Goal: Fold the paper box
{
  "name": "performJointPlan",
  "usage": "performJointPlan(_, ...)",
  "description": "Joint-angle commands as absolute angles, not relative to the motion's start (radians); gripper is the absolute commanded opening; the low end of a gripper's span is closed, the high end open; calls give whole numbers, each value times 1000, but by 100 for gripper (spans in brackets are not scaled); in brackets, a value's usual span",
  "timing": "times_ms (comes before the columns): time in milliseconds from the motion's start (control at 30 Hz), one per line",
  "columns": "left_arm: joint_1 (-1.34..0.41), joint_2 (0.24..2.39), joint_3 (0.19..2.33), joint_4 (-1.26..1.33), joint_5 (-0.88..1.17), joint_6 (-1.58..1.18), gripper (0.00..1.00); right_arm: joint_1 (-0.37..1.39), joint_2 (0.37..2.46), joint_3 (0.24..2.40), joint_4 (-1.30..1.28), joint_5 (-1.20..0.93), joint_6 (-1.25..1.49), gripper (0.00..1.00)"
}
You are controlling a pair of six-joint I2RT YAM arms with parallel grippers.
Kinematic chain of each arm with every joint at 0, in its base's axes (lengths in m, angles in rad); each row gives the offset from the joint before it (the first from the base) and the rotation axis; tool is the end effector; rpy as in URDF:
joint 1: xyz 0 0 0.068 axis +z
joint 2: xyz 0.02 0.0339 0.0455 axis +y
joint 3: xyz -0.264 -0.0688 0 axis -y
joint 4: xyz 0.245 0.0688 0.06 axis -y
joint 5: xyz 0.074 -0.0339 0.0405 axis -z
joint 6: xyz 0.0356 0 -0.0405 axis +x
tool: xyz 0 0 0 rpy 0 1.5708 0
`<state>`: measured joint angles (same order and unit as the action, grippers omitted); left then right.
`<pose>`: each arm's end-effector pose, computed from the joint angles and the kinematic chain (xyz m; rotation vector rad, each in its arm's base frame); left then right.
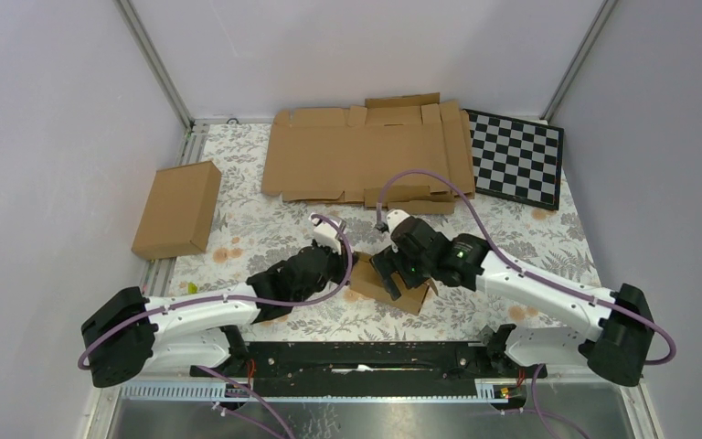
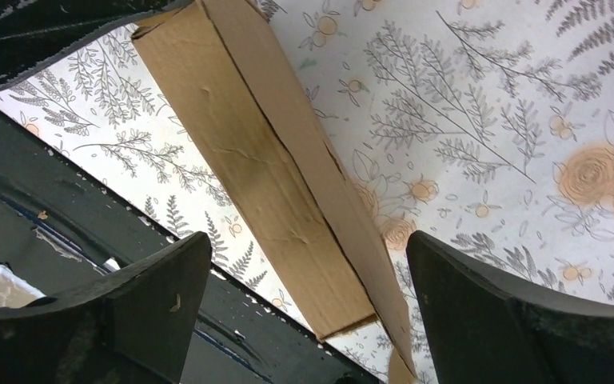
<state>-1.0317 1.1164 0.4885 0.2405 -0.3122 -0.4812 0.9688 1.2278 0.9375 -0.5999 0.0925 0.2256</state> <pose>0.1313 -0.1982 0.2146 0.3387 1.9744 -0.6908 0.1454 0.2058 0.2644 -0.8694 2.3436 0.4020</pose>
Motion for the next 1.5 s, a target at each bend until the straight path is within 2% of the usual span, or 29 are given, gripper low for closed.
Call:
performJointPlan(0, -1068, 1114, 457, 302, -379, -489, 0, 972, 1161, 961, -680, 157, 275, 100)
performJointPlan(233, -1103, 1121, 443, 309, -424, -463, 0, 971, 1014, 930, -802, 309, 465, 100)
performJointPlan(333, -1110, 1126, 447, 299, -430, -453, 0, 971, 928, 903, -836, 341, 545, 92)
performJointPlan(400, -1116, 1126, 448, 293, -437, -445, 0, 971, 891, 889, -856, 360, 594, 80)
performJointPlan(467, -1118, 1125, 449, 291, -442, -437, 0, 971, 866, 871, -865, 369, 631, 61)
performJointPlan(500, -1119, 1125, 449, 290, -441, -435, 0, 971, 860, 863, -864, 370, 641, 54)
performJointPlan(667, -1123, 1124, 458, 284, -443, -438, 0, 971, 883, 841, -850, 356, 652, 33)
performJointPlan(1100, -1131, 1126, 485, 260, -452, -443, 0, 971, 927, 807, -783, 296, 651, 29)
performJointPlan(1233, -1137, 1126, 488, 257, -455, -443, 0, 971, 929, 797, -761, 291, 713, 11)
performJointPlan(1467, -1145, 1135, 495, 252, -466, -440, 0, 971, 940, 805, -759, 273, 863, 7)
